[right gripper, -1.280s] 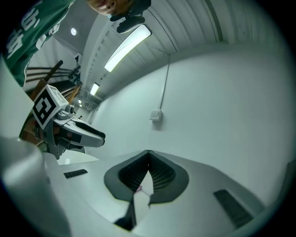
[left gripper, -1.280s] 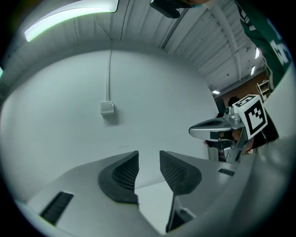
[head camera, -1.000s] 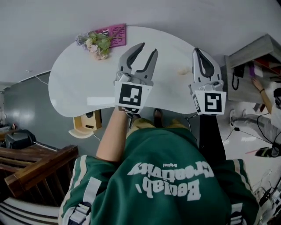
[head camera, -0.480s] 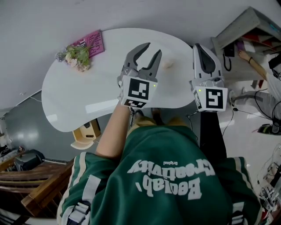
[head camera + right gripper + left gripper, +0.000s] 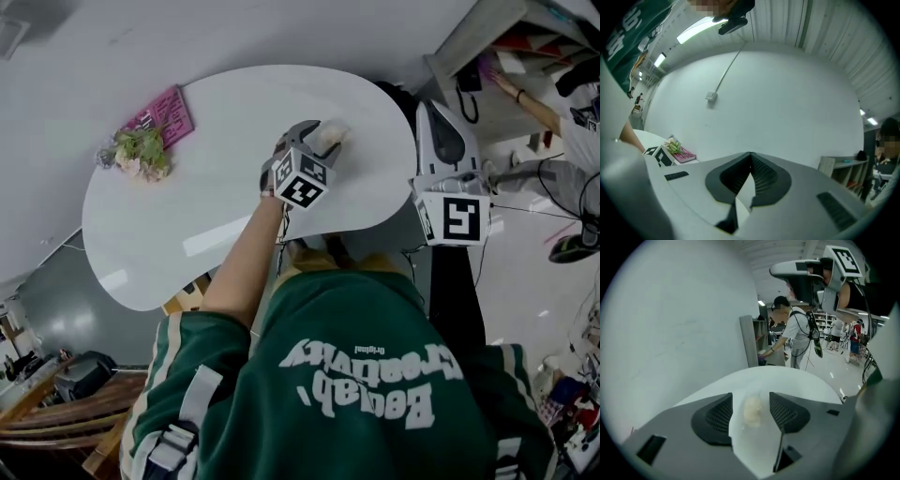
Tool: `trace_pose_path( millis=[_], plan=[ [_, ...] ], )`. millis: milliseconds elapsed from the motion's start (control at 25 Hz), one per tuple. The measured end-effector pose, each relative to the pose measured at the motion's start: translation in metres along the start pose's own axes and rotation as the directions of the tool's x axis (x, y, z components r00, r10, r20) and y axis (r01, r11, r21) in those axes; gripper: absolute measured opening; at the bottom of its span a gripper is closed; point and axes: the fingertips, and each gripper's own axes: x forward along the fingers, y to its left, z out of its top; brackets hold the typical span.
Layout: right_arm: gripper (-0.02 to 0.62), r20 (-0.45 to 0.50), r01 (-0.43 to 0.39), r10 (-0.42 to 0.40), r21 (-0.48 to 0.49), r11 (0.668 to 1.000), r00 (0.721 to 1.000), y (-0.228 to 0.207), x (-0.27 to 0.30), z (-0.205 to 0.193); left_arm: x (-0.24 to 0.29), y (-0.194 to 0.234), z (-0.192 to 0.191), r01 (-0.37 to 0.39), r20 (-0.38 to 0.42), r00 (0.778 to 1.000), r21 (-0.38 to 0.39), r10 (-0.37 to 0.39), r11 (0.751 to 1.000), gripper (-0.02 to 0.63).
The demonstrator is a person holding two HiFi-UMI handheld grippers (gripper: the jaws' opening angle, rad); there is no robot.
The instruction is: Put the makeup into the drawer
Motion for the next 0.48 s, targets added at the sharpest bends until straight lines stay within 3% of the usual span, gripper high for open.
trace_pose_path(
  millis=[280,360,480],
  plan=[
    [0.009,-0.062,0.069,-0.069,0.006,0.998,0.996,-0.016,-0.02,-0.017,0.042,-0.005,-0.046,0.042,-0.155,0.987,0.008,-0.04,0.999,0.264],
    [0.009,-0.065,0.075,-0.074,0.005,0.997,0.995,-0.018,-0.023,-0.019,0.047,-0.003,-0.052,0.028,-0.186,0.982,0.04,-0.02,0.999,0.166],
    [0.009,-0.055,0.079,-0.078,0.001,0.997,0.995,-0.021,-0.027,-0.018,0.044,-0.001,-0.047,0.009,-0.164,0.986,0.041,-0.002,0.999,0.141]
  ],
)
